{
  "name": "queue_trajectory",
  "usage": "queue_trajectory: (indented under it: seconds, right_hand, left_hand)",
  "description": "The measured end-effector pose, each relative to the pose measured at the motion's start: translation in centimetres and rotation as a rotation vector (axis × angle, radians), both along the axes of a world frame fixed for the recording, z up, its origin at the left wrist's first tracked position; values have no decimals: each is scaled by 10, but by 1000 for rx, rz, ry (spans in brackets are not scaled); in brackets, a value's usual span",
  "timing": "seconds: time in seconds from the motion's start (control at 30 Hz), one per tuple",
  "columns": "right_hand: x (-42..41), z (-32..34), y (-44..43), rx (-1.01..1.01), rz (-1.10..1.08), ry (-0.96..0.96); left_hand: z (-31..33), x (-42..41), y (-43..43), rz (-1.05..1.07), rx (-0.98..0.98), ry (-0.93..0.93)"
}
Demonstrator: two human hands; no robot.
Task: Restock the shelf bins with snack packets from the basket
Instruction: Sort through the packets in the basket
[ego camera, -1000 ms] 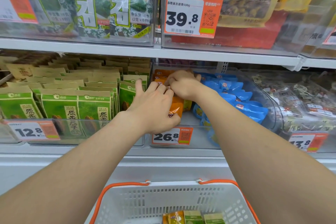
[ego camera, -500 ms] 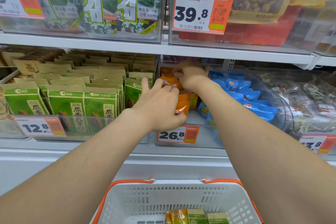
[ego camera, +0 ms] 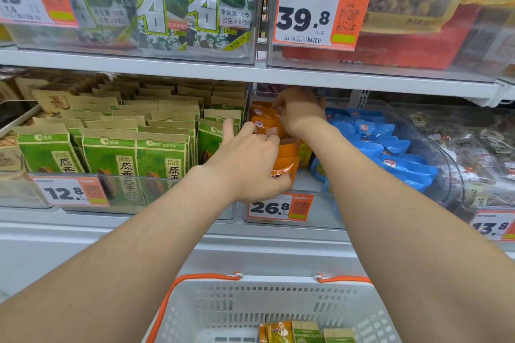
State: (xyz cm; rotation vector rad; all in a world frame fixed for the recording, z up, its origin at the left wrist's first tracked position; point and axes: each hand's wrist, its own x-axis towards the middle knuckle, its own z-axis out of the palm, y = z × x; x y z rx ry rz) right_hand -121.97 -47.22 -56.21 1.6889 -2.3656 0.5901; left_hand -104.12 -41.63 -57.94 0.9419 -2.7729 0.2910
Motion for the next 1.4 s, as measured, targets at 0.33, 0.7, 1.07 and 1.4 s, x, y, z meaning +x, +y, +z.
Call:
queue_trajectory:
  seconds: [0.33,0.7,1.07,1.4]
  right_hand:
    - [-19,12,19,64,33,-179]
    - [-14,5,89,18,-22,-35]
    - [60,-3,221,77,40,134]
    - [79,-100,300,619,179,233]
  left_hand:
    - [1,3,1,12,8,-31]
    - [2,-2,19,40,-27,113]
    - [-29,18,73,-137,-179,272]
    - [-164,29,127,-102,278,-283]
